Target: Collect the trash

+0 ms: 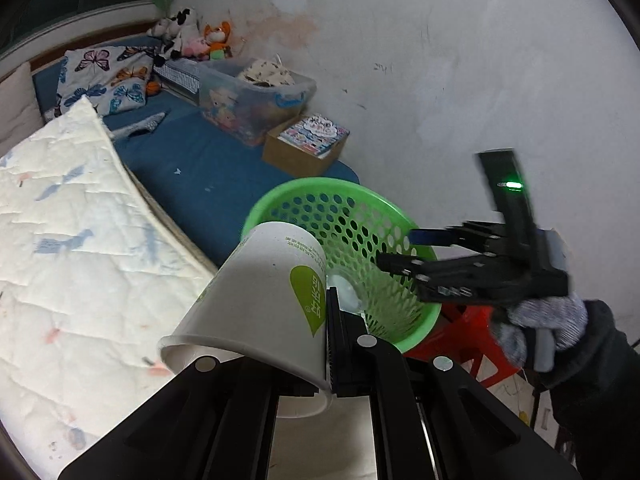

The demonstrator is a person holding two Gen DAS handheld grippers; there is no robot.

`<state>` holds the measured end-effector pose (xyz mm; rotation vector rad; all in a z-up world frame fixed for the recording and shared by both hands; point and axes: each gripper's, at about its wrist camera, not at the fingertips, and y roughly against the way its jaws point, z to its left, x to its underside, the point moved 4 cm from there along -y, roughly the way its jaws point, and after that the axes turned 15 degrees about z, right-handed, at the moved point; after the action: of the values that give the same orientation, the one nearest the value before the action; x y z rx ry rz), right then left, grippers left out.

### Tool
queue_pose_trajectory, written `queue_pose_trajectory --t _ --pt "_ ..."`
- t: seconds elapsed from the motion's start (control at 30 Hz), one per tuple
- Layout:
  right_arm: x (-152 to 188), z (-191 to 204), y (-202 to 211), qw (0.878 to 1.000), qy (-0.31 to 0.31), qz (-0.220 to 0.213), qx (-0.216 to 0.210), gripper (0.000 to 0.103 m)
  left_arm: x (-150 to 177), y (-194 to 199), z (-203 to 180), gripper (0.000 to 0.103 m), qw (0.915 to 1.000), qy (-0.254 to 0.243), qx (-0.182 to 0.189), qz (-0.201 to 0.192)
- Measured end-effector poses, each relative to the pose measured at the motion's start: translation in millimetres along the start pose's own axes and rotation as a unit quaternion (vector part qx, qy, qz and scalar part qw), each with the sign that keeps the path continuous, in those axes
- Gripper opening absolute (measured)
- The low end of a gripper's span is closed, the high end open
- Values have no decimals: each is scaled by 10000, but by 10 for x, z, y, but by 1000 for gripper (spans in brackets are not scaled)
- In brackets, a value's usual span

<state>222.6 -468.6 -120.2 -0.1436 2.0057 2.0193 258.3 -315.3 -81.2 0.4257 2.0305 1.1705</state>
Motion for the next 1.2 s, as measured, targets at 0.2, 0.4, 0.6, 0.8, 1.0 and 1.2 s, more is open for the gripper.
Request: queue_pose_trajectory --t 0.2,0.4,0.6,0.8,1.0,1.2 --pt "264 -102 202 9999 -63 -157 15 67 -182 -281 -153 4 9997 -67 45 243" --pt "459 -187 283 9996 -166 -222 -28 67 -298 -528 -257 8 9988 -60 2 483" --pt "581 -279 278 9992 -316 -193 -134 67 -285 -648 -298 17 9981 -58 -30 605" --pt "629 -267 280 9988 -388 -215 -205 67 -222 -606 -289 38 9981 -26 -94 605" --pt "657 -212 348 9987 -343 -274 -277 67 -161 -474 -310 38 9987 -67 -118 501" --pt "700 -52 416 9984 -261 -384 -307 67 -33 -156 -301 39 9994 -90 -269 206"
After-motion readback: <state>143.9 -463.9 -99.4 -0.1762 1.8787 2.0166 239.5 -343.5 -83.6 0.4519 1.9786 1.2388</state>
